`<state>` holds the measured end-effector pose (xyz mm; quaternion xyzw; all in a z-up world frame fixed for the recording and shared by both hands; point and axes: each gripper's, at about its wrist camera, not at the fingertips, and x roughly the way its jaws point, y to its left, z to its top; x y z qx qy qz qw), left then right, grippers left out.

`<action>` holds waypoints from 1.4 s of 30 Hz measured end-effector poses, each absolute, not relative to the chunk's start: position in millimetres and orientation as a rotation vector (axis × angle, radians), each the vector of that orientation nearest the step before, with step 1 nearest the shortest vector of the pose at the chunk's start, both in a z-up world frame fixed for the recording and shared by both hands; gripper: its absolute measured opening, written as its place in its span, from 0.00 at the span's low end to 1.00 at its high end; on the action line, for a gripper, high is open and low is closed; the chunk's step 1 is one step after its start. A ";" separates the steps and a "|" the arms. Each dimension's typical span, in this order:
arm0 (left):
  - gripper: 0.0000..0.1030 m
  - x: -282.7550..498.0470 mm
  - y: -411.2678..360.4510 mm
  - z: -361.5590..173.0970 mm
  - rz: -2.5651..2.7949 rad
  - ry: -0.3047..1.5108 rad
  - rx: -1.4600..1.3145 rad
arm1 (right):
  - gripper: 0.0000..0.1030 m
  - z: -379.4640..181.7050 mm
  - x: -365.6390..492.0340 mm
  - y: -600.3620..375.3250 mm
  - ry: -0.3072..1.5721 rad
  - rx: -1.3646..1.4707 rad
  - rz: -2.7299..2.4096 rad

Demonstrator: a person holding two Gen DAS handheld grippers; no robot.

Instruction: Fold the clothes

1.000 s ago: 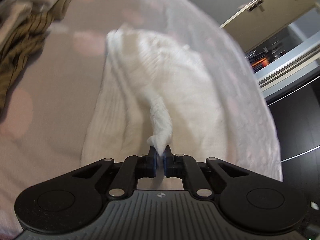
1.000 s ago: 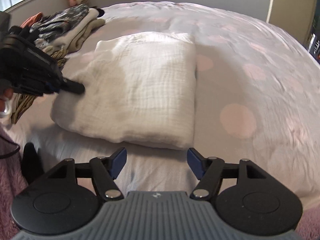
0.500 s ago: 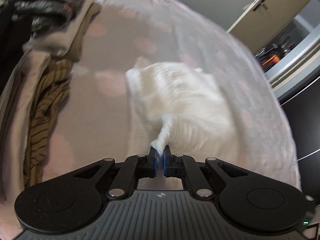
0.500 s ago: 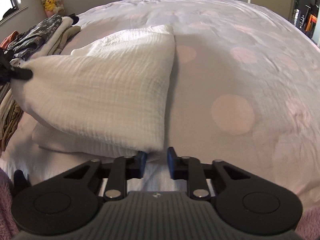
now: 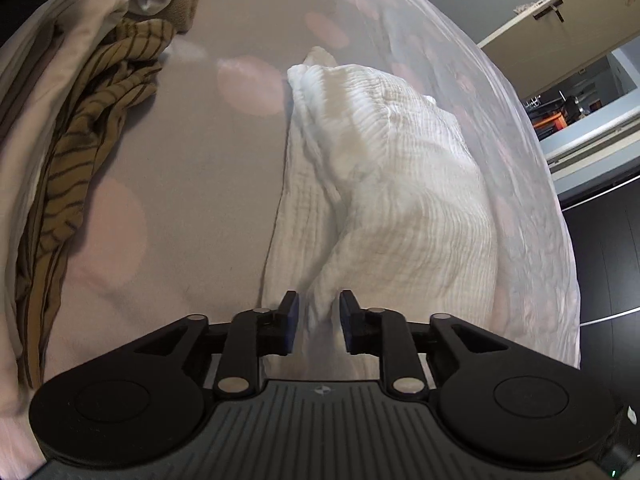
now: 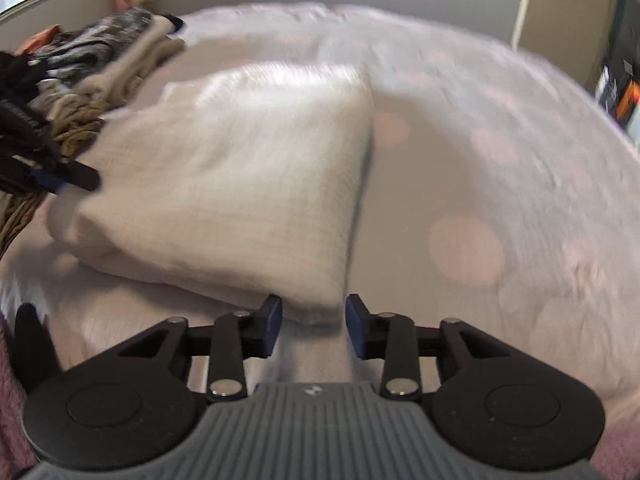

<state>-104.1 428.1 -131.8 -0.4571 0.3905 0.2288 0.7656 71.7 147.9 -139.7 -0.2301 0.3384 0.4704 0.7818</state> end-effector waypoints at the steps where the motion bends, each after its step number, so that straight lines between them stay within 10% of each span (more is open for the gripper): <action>1: 0.20 -105.5 428.2 -131.3 0.492 0.839 -1.004 | 0.42 -136.1 64.2 145.5 0.676 -0.511 1.035; 34: 0.22 -96.4 421.1 -145.0 0.401 0.864 -1.051 | 0.46 -168.8 -60.7 223.6 -0.162 -1.237 1.365; 42: 0.35 -100.3 423.8 -143.3 0.406 0.824 -1.075 | 0.19 -167.6 -61.9 227.2 -0.158 -1.261 1.379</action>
